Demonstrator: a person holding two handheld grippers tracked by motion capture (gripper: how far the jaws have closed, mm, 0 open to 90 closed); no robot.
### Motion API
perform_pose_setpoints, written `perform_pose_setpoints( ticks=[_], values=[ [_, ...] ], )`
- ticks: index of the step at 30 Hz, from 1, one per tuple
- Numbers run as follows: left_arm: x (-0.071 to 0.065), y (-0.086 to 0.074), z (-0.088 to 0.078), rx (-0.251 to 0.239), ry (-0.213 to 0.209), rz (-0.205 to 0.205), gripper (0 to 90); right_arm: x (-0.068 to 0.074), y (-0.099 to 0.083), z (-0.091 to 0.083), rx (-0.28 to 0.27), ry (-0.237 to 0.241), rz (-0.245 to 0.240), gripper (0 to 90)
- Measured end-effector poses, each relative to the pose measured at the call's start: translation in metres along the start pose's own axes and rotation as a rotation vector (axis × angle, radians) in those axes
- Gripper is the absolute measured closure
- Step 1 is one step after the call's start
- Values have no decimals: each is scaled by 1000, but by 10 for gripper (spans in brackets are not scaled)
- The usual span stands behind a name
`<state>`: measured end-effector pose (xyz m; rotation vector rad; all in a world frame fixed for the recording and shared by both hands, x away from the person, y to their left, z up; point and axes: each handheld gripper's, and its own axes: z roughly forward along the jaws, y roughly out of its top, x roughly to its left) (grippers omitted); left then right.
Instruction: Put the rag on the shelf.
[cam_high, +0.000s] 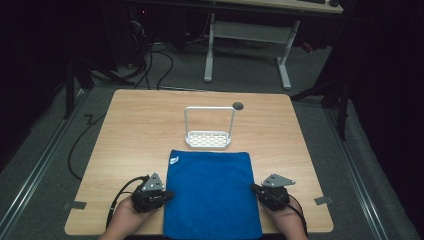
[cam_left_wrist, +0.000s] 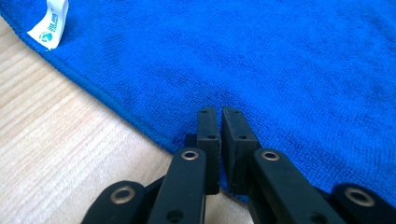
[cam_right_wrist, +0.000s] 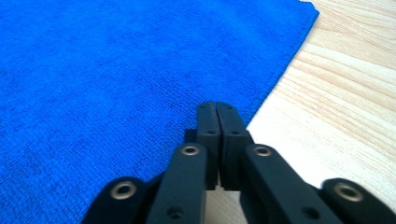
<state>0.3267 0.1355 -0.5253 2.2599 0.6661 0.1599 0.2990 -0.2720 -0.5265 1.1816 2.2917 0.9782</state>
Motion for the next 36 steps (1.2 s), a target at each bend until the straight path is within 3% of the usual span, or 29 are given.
perform_pose_setpoints(
  ticks=[7,11,15,21,22,23,24,26,31,34,36],
  values=[
    [3,3,-1,-18,25,-7,828,-6,-2,-9,-62,-11,36,820],
    [8,2,-6,-63,86,-40,778,-10,-3,-8,-78,-19,63,761],
    [16,-1,-8,-96,142,-100,741,-13,-2,-4,-78,-18,84,717],
    [19,-2,-10,-116,199,-119,680,-12,1,-1,-92,-26,69,673],
    [22,1,-8,-115,236,-128,676,-13,2,-1,-98,-23,63,638],
    [22,1,-8,-115,236,-128,668,-13,2,-1,-98,-23,63,638],
    [27,7,-6,-112,263,-144,658,-13,3,-1,-106,-21,60,631],
    [32,14,-5,-121,273,-162,646,-12,4,-1,-111,-20,57,626],
    [39,29,-1,-112,304,-161,631,-11,4,-4,-125,-22,54,604],
    [53,45,3,-105,316,-166,618,-12,3,-5,-127,-22,64,588],
    [61,52,7,-125,305,-188,609,-13,3,-4,-129,-22,69,585]
  ],
)
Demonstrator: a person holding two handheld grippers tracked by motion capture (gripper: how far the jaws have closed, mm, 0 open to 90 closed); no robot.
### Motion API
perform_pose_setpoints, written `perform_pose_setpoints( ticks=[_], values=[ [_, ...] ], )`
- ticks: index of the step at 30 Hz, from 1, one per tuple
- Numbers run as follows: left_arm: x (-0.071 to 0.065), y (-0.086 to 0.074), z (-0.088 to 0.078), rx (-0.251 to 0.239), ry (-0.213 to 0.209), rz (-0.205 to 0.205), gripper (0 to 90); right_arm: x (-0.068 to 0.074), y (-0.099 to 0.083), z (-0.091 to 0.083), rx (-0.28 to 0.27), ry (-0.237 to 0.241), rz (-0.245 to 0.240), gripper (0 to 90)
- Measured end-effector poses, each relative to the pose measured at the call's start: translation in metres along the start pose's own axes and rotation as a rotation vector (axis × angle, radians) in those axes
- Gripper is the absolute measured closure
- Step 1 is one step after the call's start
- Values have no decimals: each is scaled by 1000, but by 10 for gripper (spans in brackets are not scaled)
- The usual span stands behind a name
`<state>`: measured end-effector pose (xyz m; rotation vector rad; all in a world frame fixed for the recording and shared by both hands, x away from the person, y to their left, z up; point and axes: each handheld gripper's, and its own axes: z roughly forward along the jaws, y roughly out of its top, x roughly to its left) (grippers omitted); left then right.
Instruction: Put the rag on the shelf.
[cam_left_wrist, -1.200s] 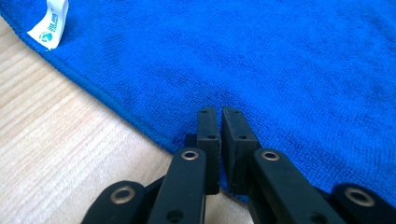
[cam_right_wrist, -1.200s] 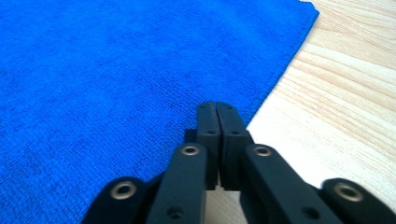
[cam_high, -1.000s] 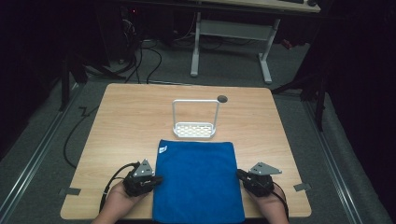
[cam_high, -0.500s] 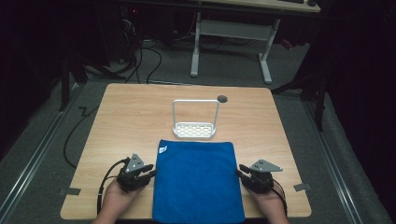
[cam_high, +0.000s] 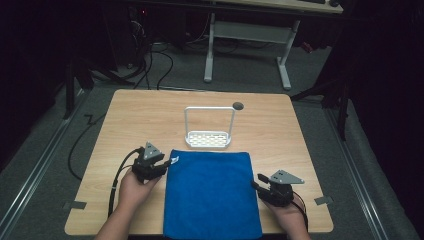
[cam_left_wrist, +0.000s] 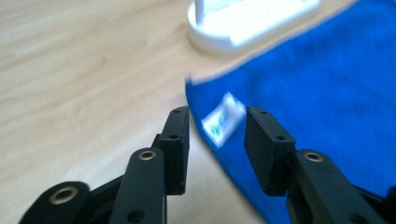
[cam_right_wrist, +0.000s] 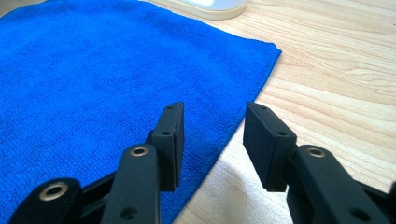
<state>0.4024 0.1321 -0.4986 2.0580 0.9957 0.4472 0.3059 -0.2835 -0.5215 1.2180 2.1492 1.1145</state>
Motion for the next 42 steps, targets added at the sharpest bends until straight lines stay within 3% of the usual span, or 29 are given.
perform_pose_setpoints(
  ticks=[2,3,4,8,17,20,28,33,35,42],
  values=[
    [2,6,9,0,0,-18,608,-1,0,1,2,1,5,588],
    [2,6,9,0,0,-18,609,-1,0,1,2,1,5,588],
    [4,6,14,-30,-11,-47,610,-1,-1,2,4,0,10,591],
    [10,3,22,-36,-9,-77,611,-2,-1,2,2,-10,16,592],
    [10,1,28,-22,-7,-64,609,-4,6,5,-25,-46,41,545],
    [13,1,27,-18,-11,-70,608,-4,18,13,-16,-75,59,524],
    [16,0,31,-15,-25,-89,631,-17,52,34,46,-103,51,565],
    [18,-1,38,-13,-32,-119,635,-25,58,43,55,-118,75,605],
    [20,-1,43,9,-35,-137,643,-32,60,53,64,-122,102,617],
    [15,3,52,39,-29,-116,652,-38,65,77,109,-121,131,636]
  ],
)
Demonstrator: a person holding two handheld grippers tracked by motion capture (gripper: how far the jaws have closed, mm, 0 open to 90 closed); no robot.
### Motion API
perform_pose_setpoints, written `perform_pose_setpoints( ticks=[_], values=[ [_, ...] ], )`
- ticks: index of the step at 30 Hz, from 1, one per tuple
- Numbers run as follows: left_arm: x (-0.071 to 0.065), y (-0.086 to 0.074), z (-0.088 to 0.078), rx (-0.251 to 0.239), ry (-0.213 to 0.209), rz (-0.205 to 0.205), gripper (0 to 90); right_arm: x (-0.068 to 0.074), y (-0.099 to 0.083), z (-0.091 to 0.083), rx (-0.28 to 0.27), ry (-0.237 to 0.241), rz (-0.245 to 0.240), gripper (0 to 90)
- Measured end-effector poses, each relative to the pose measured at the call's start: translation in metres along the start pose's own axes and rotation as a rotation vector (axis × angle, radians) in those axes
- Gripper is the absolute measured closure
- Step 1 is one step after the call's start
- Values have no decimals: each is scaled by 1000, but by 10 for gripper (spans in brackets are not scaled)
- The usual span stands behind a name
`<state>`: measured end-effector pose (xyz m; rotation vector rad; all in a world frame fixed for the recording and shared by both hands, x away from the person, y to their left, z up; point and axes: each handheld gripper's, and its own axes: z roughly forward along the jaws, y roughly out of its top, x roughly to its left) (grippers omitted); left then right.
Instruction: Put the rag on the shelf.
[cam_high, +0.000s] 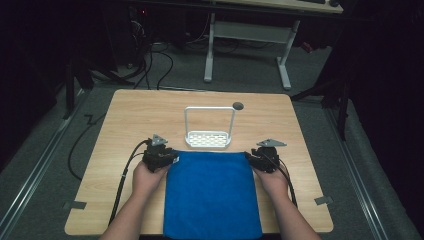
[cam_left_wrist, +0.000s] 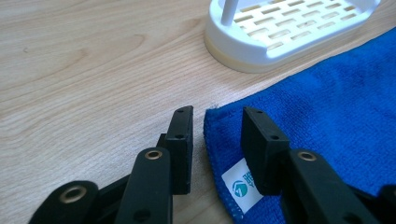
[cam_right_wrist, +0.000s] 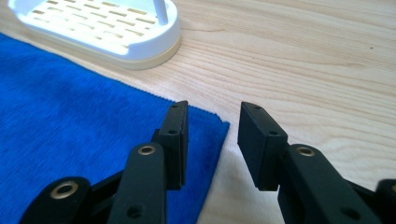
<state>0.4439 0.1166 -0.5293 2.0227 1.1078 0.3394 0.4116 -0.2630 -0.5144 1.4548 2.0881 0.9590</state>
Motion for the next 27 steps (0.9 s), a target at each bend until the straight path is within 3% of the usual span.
perform_pose_setpoints(
  ticks=[4,9,11,15,17,19,23,24,27],
  values=[
    [0,0,2,9,1,-7,660,0,2,8,18,0,14,632],
    [-1,-1,2,15,-11,12,723,5,2,17,46,-17,4,636],
    [-3,-2,2,16,-13,23,787,8,0,18,46,-37,-14,648],
    [-6,-3,2,18,-18,31,854,9,-2,17,34,-43,-15,744],
    [-6,-3,2,14,-18,33,876,11,-4,16,27,-31,-20,854],
    [-6,-4,1,11,-19,31,883,13,-5,15,29,-24,-30,868],
    [-8,-6,-4,-29,-25,49,887,17,-8,8,-32,-1,-37,871],
    [-10,-6,-8,-48,-18,59,887,20,-9,0,-77,13,-43,871],
    [-14,-7,-16,-90,-21,53,887,23,-15,-15,-144,30,-52,871]
  ],
)
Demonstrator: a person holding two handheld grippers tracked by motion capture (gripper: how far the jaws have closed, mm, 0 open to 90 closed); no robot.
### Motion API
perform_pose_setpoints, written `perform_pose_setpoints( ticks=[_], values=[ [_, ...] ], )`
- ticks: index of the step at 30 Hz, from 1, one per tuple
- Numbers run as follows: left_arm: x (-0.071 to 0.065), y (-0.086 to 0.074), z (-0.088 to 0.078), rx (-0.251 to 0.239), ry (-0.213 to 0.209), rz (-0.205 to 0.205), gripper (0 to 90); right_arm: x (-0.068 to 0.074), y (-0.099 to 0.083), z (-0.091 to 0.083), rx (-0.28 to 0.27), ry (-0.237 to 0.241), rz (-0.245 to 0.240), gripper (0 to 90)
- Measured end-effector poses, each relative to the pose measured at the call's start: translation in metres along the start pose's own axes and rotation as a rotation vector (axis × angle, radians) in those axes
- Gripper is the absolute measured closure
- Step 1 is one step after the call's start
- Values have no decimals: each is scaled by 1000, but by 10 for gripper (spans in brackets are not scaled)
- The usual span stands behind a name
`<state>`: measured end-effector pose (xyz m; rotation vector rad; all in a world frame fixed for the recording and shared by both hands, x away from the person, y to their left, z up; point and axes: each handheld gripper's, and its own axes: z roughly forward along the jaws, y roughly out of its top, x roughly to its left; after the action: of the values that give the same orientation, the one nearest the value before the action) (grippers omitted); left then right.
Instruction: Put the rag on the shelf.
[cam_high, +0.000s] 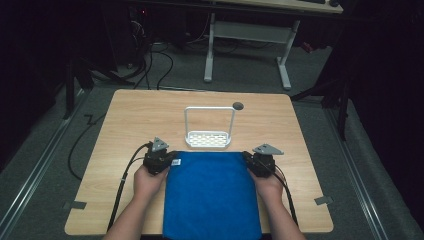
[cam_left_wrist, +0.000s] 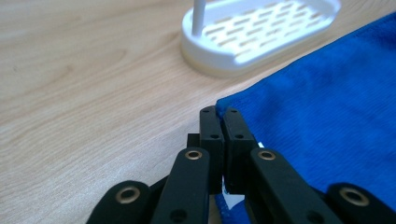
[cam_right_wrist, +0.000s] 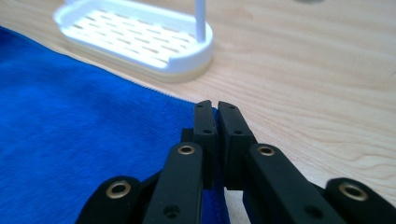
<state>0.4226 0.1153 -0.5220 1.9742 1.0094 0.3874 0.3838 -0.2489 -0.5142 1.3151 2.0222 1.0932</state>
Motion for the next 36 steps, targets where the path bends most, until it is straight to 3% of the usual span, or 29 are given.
perform_pose_setpoints(
  ticks=[1,2,5,7,14,19,27,36],
  values=[
    [0,0,0,0,0,0,887,0,0,0,0,0,0,871],
    [-4,1,-7,-23,1,8,887,1,-6,-9,-39,22,24,872],
    [-7,3,-12,-43,-1,8,886,1,-7,-14,-29,31,12,872],
    [-11,4,-19,-62,0,15,886,-1,-4,-20,-63,41,36,872],
    [-18,5,-37,-118,21,36,884,0,1,-30,-105,39,24,872],
    [-21,9,-50,-192,31,46,884,5,9,-42,-155,40,10,872],
    [-23,16,-65,-258,41,51,885,13,17,-56,-215,29,-23,872],
    [-31,24,-79,-314,40,71,884,18,22,-69,-267,35,-25,872]
  ],
)
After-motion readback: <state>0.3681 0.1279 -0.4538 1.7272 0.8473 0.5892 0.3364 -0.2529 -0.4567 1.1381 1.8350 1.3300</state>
